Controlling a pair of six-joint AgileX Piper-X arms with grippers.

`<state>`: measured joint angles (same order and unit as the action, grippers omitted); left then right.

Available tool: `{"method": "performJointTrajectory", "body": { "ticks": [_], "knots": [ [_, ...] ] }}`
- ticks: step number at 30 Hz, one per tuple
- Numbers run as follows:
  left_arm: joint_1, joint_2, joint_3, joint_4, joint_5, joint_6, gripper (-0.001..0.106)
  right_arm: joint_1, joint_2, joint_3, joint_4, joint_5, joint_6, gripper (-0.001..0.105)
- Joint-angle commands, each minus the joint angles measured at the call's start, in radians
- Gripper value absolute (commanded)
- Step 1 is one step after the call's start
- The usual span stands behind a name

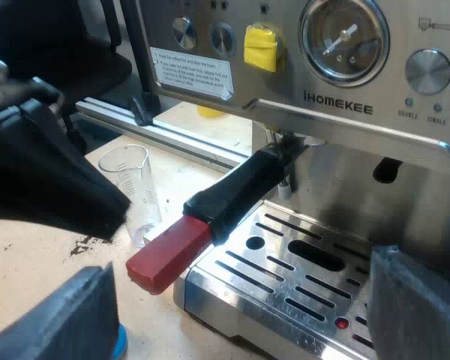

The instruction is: Put the handle in the coffee machine

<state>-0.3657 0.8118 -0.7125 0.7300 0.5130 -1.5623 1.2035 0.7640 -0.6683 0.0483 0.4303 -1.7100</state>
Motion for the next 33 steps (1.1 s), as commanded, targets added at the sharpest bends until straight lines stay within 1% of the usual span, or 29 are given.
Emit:
{"method": "performJointTrajectory", "body": {
  "ticks": [1, 2, 3, 5, 6, 7, 8, 9, 10, 11, 12, 14, 15, 16, 17, 18, 19, 20, 21, 23, 27, 29, 30, 32, 33],
  "knots": [
    [0.078, -0.048, -0.003, 0.073, -0.013, 0.083, 0.002, 0.000, -0.009, -0.004, -0.002, 0.001, 0.001, 0.070],
    [0.109, -0.074, -0.003, 0.076, -0.013, 0.085, 0.011, 0.000, -0.009, -0.004, -0.002, 0.007, 0.001, 0.070],
    [0.127, -0.087, -0.003, 0.076, -0.013, 0.085, 0.015, 0.000, -0.009, -0.004, -0.002, 0.007, 0.001, 0.070],
    [0.162, -0.112, -0.003, 0.074, -0.013, 0.085, 0.029, 0.000, -0.009, -0.004, 0.002, 0.006, 0.001, 0.070],
    [0.171, -0.124, -0.006, 0.075, -0.013, 0.085, 0.033, 0.000, -0.009, -0.004, 0.001, 0.006, 0.001, 0.070],
    [0.215, -0.160, -0.018, 0.080, -0.013, 0.085, 0.051, -0.003, -0.009, -0.007, 0.001, 0.006, 0.001, 0.070],
    [0.243, -0.181, -0.031, 0.081, -0.013, 0.085, 0.057, -0.003, -0.009, -0.014, 0.012, 0.006, 0.001, 0.070],
    [0.246, -0.188, -0.037, 0.080, -0.013, 0.085, 0.058, -0.003, -0.009, -0.021, 0.024, 0.006, 0.001, 0.070],
    [0.267, -0.206, -0.056, 0.080, -0.019, 0.085, 0.060, -0.003, -0.009, -0.024, 0.024, 0.006, 0.001, 0.070],
    [0.286, -0.220, -0.081, 0.080, -0.027, 0.085, 0.061, -0.010, -0.009, -0.068, 0.109, 0.006, 0.001, 0.070],
    [0.297, -0.226, -0.091, 0.080, -0.029, 0.082, 0.062, -0.015, -0.009, -0.090, 0.138, 0.006, 0.001, 0.070],
    [0.322, -0.235, -0.158, 0.080, -0.032, 0.078, 0.064, -0.051, -0.009, -0.159, 0.244, -0.027, 0.004, 0.070],
    [0.326, -0.235, -0.177, 0.080, -0.032, 0.071, 0.065, -0.066, -0.009, -0.172, 0.272, -0.042, 0.005, 0.070],
    [0.338, -0.235, -0.216, 0.078, -0.037, 0.039, 0.067, -0.103, -0.009, -0.212, 0.324, -0.080, 0.005, 0.070],
    [0.350, -0.235, -0.252, 0.070, -0.057, -0.006, 0.069, -0.147, -0.009, -0.250, 0.373, -0.130, 0.005, 0.070],
    [0.355, -0.235, -0.264, 0.066, -0.065, -0.019, 0.070, -0.171, -0.009, -0.268, 0.396, -0.146, 0.005, 0.070],
    [0.364, -0.235, -0.298, 0.061, -0.083, -0.050, 0.072, -0.213, -0.009, -0.293, 0.429, -0.179, 0.005, 0.070],
    [0.376, -0.235, -0.336, 0.057, -0.087, -0.073, 0.073, -0.277, -0.009, -0.323, 0.472, -0.220, 0.005, 0.070],
    [0.382, -0.235, -0.346, 0.056, -0.087, -0.073, 0.074, -0.295, -0.009, -0.330, 0.483, -0.235, 0.005, 0.070],
    [0.401, -0.235, -0.394, 0.056, -0.090, -0.073, 0.075, -0.402, -0.009, -0.369, 0.537, -0.287, 0.005, 0.070],
    [0.426, -0.235, -0.437, 0.058, -0.092, -0.073, 0.075, -0.578, -0.009, -0.410, 0.599, -0.344, 0.005, 0.070],
    [0.438, -0.236, -0.445, 0.058, -0.092, -0.073, 0.075, -0.700, -0.009, -0.428, 0.634, -0.390, 0.005, 0.070],
    [0.439, -0.237, -0.445, 0.058, -0.092, -0.071, 0.075, -0.720, -0.009, -0.433, 0.647, -0.412, 0.005, 0.070],
    [0.439, -0.242, -0.445, 0.075, -0.092, -0.071, 0.075, -0.836, -0.015, -0.444, 0.692, -0.492, 0.005, 0.070],
    [0.439, -0.244, -0.445, 0.080, -0.092, -0.071, 0.075, -0.877, -0.019, -0.444, 0.703, -0.504, 0.005, 0.070]
  ]
}}
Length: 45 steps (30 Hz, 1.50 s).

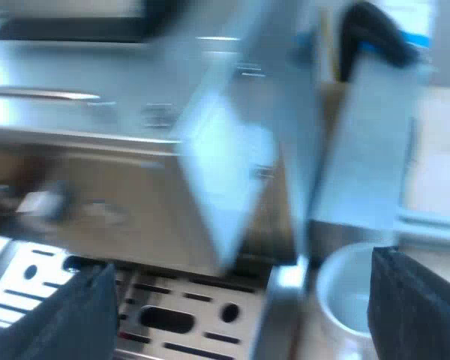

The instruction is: Put the handle in the coffee machine

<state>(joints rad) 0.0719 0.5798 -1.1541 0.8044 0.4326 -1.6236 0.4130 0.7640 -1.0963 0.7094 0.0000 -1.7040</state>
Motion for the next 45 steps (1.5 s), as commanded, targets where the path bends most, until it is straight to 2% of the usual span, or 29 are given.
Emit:
{"method": "performJointTrajectory", "body": {
  "ticks": [1, 5, 11, 18, 20, 27, 29, 34, 40, 43, 45],
  "knots": [
    [0.002, -0.018, -0.004, 0.013, -0.011, -0.006, 0.075, -0.137, -0.023, -0.016, 0.065, -0.096, -0.001, 0.070],
    [0.002, -0.045, -0.004, 0.031, -0.019, 0.044, 0.075, -0.320, -0.056, -0.016, 0.136, -0.114, -0.013, 0.070],
    [0.002, -0.100, -0.004, 0.093, -0.019, 0.044, 0.075, -0.458, -0.148, -0.016, 0.231, -0.117, -0.112, 0.070],
    [0.002, -0.198, -0.004, 0.274, -0.012, 0.070, 0.075, -0.448, -0.295, -0.016, 0.287, -0.155, -0.118, 0.070],
    [0.002, -0.239, -0.004, 0.335, -0.012, 0.104, 0.075, -0.448, -0.351, -0.016, 0.316, -0.157, -0.118, 0.070],
    [0.002, -0.370, -0.004, 0.472, -0.010, 0.113, 0.075, -0.448, -0.496, -0.016, 0.422, -0.207, -0.118, 0.070],
    [0.002, -0.415, -0.004, 0.545, -0.010, 0.134, 0.075, -0.448, -0.533, -0.014, 0.457, -0.208, -0.118, 0.070],
    [0.002, -0.498, -0.004, 0.635, -0.012, 0.194, 0.075, -0.448, -0.627, 0.020, 0.525, -0.208, -0.118, 0.070],
    [0.002, -0.601, -0.006, 0.688, -0.024, 0.184, 0.075, -0.448, -0.788, 0.114, 0.564, -0.208, -0.118, 0.070],
    [0.002, -0.644, 0.004, 0.700, -0.066, 0.175, 0.075, -0.449, -0.824, 0.138, 0.604, -0.217, -0.118, 0.070],
    [0.002, -0.668, 0.015, 0.702, -0.100, 0.138, 0.075, -0.446, -0.814, 0.146, 0.626, -0.231, -0.129, 0.070]
  ]
}}
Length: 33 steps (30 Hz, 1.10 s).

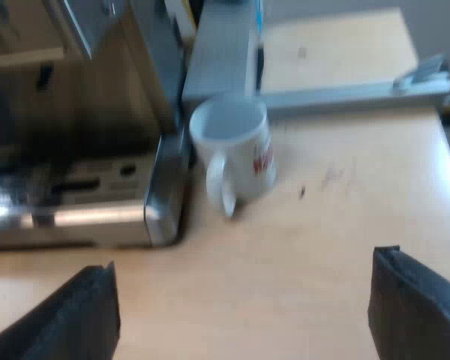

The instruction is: Put the handle in the coffee machine

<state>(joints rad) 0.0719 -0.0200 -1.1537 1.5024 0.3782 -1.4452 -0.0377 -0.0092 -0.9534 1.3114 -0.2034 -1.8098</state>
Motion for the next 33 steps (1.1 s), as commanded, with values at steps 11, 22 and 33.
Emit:
{"method": "performJointTrajectory", "body": {
  "ticks": [11, 22, 33],
  "knots": [
    [0.002, -0.110, 0.229, -0.205, -0.104, -0.224, 0.075, 0.005, -0.044, 0.135, -0.319, -0.085, -0.037, 0.070],
    [0.002, -0.108, 0.457, -0.445, -0.125, -0.224, 0.075, 0.005, -0.043, 0.339, -0.418, -0.085, -0.035, 0.070],
    [0.002, -0.107, 0.611, -0.475, -0.143, -0.202, 0.075, 0.005, -0.042, 0.435, -0.398, -0.085, -0.035, 0.070]
  ]
}}
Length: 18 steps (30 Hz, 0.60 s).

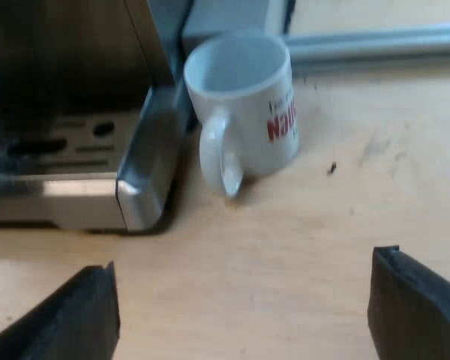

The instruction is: Put the handle in the coffee machine

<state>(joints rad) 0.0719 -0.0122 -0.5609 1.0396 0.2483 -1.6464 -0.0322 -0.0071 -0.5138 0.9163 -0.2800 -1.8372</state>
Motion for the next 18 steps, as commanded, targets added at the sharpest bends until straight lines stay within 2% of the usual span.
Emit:
{"method": "performJointTrajectory", "body": {
  "ticks": [1, 7, 18],
  "knots": [
    [0.002, -0.115, 0.032, -0.012, -0.013, -0.001, 0.075, 0.000, -0.044, -0.005, 0.000, -0.009, -0.008, 0.070],
    [0.002, -0.115, 0.043, -0.014, -0.013, -0.001, 0.075, 0.000, -0.044, 0.002, 0.089, -0.009, -0.053, 0.070],
    [0.002, -0.115, 0.043, -0.014, -0.011, -0.006, 0.075, 0.000, -0.044, 0.001, 0.089, -0.009, -0.051, 0.070]
  ]
}}
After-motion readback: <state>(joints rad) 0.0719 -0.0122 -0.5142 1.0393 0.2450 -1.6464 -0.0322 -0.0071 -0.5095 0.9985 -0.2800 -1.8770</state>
